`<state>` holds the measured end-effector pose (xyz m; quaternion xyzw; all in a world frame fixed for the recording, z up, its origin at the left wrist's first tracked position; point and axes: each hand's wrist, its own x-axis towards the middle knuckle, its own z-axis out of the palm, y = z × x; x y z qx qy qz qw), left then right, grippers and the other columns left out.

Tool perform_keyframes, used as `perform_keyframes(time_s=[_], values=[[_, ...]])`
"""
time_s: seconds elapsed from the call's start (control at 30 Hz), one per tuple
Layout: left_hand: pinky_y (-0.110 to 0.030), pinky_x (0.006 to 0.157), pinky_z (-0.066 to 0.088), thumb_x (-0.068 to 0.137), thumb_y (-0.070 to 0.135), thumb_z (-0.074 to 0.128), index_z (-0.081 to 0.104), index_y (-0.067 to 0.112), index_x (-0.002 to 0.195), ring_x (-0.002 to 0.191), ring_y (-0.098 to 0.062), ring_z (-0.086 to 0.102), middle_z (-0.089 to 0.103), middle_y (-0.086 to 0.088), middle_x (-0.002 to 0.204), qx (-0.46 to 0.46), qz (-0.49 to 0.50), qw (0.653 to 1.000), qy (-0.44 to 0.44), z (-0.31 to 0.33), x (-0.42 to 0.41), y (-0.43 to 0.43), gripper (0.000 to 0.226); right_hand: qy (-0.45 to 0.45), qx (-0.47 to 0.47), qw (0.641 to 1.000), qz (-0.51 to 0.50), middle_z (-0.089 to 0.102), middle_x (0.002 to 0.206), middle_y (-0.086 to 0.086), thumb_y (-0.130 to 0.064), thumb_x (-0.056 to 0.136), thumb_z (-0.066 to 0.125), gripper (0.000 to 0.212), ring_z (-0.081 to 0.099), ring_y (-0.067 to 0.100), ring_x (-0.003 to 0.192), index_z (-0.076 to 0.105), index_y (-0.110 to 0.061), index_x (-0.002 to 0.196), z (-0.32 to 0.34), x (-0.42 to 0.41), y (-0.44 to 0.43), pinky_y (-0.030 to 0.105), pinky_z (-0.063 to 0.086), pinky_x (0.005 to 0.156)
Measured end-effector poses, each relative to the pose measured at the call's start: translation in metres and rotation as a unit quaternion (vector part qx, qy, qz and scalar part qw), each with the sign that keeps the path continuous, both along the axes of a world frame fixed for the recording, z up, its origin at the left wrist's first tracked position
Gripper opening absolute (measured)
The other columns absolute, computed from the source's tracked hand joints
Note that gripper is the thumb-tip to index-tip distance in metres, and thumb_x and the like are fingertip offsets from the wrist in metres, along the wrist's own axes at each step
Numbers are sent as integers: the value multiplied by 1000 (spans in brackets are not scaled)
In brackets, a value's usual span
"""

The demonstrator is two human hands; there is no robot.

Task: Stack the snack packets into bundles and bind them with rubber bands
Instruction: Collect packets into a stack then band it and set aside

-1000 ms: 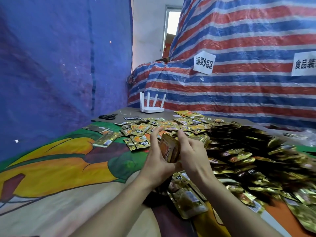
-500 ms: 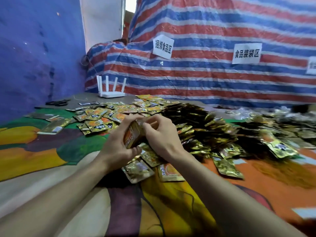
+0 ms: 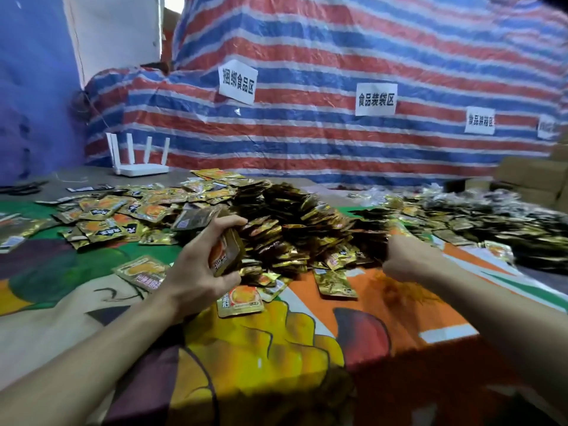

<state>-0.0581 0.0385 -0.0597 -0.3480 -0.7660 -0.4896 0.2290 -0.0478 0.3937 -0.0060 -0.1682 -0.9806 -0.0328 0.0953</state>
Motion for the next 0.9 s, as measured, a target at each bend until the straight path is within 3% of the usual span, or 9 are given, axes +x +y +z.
perform_keyframes(time_s=[0.07,0.2,0.33,0.5,0.63,0.77,0.9], values=[[-31,80,53,65,15,68,48,44,131,93,-18,60,59,3,115,1,16,1000,-10,-2,-1,-2,74,-41,-1,999,-12,52,68,3,-16,83,58,21,52,21,60,44,-13,68,-10,-1,18,27,37,50],[-45,91,54,66,11,69,50,40,131,104,-24,61,58,-1,121,9,4,1000,-20,-2,5,-4,74,-10,-20,1000,-17,54,70,5,-11,83,60,15,54,23,64,50,-11,73,-21,-4,29,28,40,52],[-38,93,54,65,10,67,50,40,130,107,-18,60,57,5,126,17,8,1000,-22,1,7,-4,74,-16,-19,1000,-2,57,74,7,-9,84,58,15,60,27,73,47,-12,73,-13,-7,27,32,49,60],[-16,90,48,65,10,67,50,38,130,113,-26,57,57,-1,128,27,1,999,-30,-1,6,-6,73,-86,-36,996,19,46,56,3,-6,79,56,22,44,18,49,46,-12,61,-9,-7,23,22,29,41],[-16,91,48,65,11,67,50,40,129,112,-20,56,56,15,123,33,-3,999,-36,-1,5,-7,73,-69,-4,997,28,51,67,4,-2,83,53,20,48,17,56,45,-13,68,-9,-5,24,24,32,42],[-12,88,48,65,12,68,50,39,130,108,-19,57,59,4,122,32,3,999,-35,-1,4,-9,72,-55,1,998,15,51,64,4,0,84,56,24,48,16,54,46,-12,65,-4,-4,21,22,31,38],[-10,89,46,64,20,68,50,38,130,101,-11,55,58,-7,123,29,-1,999,-34,1,5,-9,71,-16,-43,999,12,60,58,6,0,75,74,17,61,17,48,65,-10,64,9,-2,23,17,37,34]])
